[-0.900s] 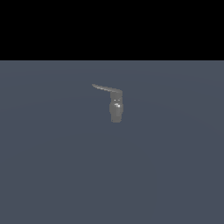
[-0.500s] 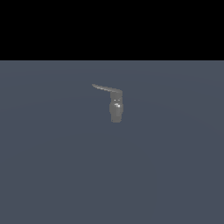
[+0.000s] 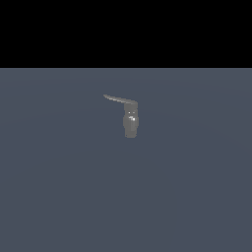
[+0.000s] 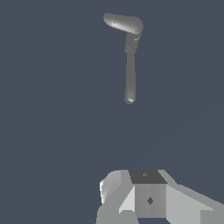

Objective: Turn on the faucet by rotating a designated handle.

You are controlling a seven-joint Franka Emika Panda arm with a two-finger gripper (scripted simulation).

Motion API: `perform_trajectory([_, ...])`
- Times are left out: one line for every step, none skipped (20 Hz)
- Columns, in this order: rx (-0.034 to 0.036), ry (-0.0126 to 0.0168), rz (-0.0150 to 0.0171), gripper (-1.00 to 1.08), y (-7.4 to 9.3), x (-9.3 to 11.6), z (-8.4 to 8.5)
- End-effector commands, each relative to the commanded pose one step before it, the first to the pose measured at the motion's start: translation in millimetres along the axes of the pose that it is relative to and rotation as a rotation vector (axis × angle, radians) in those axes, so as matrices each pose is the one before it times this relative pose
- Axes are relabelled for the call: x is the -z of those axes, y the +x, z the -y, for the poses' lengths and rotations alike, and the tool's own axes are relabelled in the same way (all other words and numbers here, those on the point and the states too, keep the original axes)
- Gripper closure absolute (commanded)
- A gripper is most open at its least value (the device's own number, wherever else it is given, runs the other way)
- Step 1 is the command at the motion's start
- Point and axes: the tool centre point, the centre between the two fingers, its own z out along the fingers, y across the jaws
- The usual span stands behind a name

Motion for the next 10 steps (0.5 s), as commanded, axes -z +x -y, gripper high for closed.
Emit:
perform_trajectory([-0.01288, 0.00600, 0.00092, 1.08, 4.05, -0.03, 0.33])
perform_trajectory([-0.00784, 0.00336, 0.00043, 1.08, 2.41, -0.01, 0.19])
perform_trajectory([-0.00890, 0.00375, 0.00053, 1.08, 2.73, -0.04, 0.23])
perform_trajectory([-0.00991, 0.00416, 0.00062, 1.08, 3.05, -0.06, 0.30])
perform_trajectory([-0.01115, 0.00465, 0.00074, 1.08, 3.42, -0.09, 0.36])
perform_trajectory([-0.01234, 0.00504, 0.00088, 1.08, 3.77, -0.14, 0.44])
perform_trajectory([-0.01366, 0.00541, 0.00105, 1.08, 4.15, -0.21, 0.52])
perform_trajectory([-0.01498, 0.00575, 0.00123, 1.08, 4.52, -0.29, 0.60])
perform_trajectory([-0.01628, 0.00606, 0.00142, 1.08, 4.89, -0.39, 0.72])
perform_trajectory([-0.01768, 0.00636, 0.00163, 1.08, 5.28, -0.50, 0.84])
